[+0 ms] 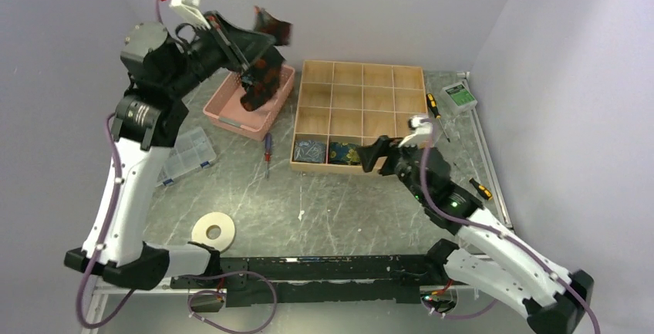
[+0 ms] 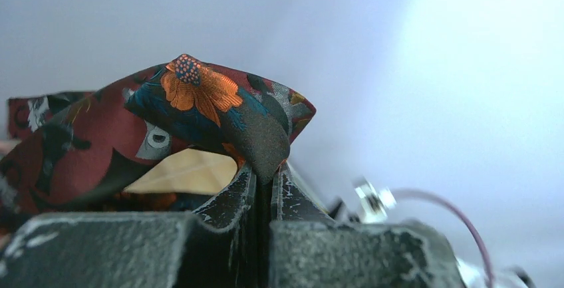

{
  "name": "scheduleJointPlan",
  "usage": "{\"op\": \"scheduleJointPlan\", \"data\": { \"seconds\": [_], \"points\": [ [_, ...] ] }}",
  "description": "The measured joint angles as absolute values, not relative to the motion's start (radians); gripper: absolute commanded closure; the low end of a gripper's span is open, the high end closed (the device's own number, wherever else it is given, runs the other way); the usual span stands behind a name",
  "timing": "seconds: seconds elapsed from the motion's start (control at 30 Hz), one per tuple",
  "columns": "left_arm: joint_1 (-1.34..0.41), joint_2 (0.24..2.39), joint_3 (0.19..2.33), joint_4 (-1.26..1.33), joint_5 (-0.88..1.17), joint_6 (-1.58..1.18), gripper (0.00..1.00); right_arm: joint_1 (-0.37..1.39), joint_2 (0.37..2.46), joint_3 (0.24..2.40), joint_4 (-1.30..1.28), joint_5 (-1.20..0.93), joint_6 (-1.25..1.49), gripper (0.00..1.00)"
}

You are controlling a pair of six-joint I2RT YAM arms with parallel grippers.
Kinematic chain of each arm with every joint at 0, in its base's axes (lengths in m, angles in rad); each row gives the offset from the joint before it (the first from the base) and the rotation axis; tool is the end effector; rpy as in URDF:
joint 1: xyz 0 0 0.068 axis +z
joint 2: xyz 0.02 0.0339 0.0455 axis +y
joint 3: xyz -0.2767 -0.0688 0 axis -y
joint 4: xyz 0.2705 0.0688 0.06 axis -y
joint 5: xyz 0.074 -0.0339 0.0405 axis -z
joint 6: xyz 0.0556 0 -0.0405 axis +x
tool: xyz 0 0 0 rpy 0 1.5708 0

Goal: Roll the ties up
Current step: Pick up the tie from the bin, then place the tie at the center of the board.

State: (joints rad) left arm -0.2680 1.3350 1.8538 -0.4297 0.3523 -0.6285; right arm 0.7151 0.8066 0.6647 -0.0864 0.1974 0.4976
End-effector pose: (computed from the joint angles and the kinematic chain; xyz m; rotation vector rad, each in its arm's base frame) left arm 0.2709 -0.0943 0.5800 0.0187 1.5670 -0.9756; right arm 0.1808 0.1426 0.3053 -0.0559 1.8473 0.6841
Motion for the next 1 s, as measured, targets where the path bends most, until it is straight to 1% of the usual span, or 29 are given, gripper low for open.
{"op": "scheduleJointPlan", "data": {
  "seconds": [0.13, 0.2, 0.27, 0.37, 0.47, 0.57, 0.63, 0.77, 0.87, 1.0],
  "points": [
    [-0.505, 1.286, 1.875, -0.430, 0.443, -0.608, 0.97, 0.715, 0.654, 0.696, -0.124, 0.321, 0.481, 0.18],
    [-0.630, 1.302, 1.898, -0.432, 0.474, -0.598, 0.97, 0.715, 0.578, 0.710, -0.138, 0.391, 0.471, 0.18],
    [-0.709, 1.321, 1.903, -0.429, 0.512, -0.598, 0.97, 0.715, 0.525, 0.721, -0.154, 0.442, 0.465, 0.17],
    [-0.785, 1.332, 1.887, -0.411, 0.565, -0.616, 0.97, 0.714, 0.459, 0.738, -0.177, 0.510, 0.451, 0.17],
    [-0.805, 1.300, 1.823, -0.390, 0.550, -0.612, 0.97, 0.714, 0.416, 0.751, -0.199, 0.558, 0.443, 0.17],
    [-0.807, 1.237, 1.715, -0.401, 0.450, -0.578, 0.97, 0.714, 0.402, 0.752, -0.218, 0.561, 0.442, 0.18],
    [-0.807, 1.177, 1.602, -0.416, 0.331, -0.546, 0.97, 0.714, 0.403, 0.743, -0.225, 0.531, 0.444, 0.18],
    [-0.807, 1.081, 1.349, -0.465, 0.078, -0.515, 0.97, 0.714, 0.433, 0.699, -0.225, 0.419, 0.447, 0.18],
    [-0.807, 1.030, 1.151, -0.500, -0.069, -0.513, 0.97, 0.714, 0.485, 0.650, -0.223, 0.324, 0.453, 0.18],
    [-0.807, 0.977, 0.966, -0.549, -0.187, -0.539, 0.96, 0.714, 0.539, 0.585, -0.218, 0.202, 0.457, 0.18]
  ]
}}
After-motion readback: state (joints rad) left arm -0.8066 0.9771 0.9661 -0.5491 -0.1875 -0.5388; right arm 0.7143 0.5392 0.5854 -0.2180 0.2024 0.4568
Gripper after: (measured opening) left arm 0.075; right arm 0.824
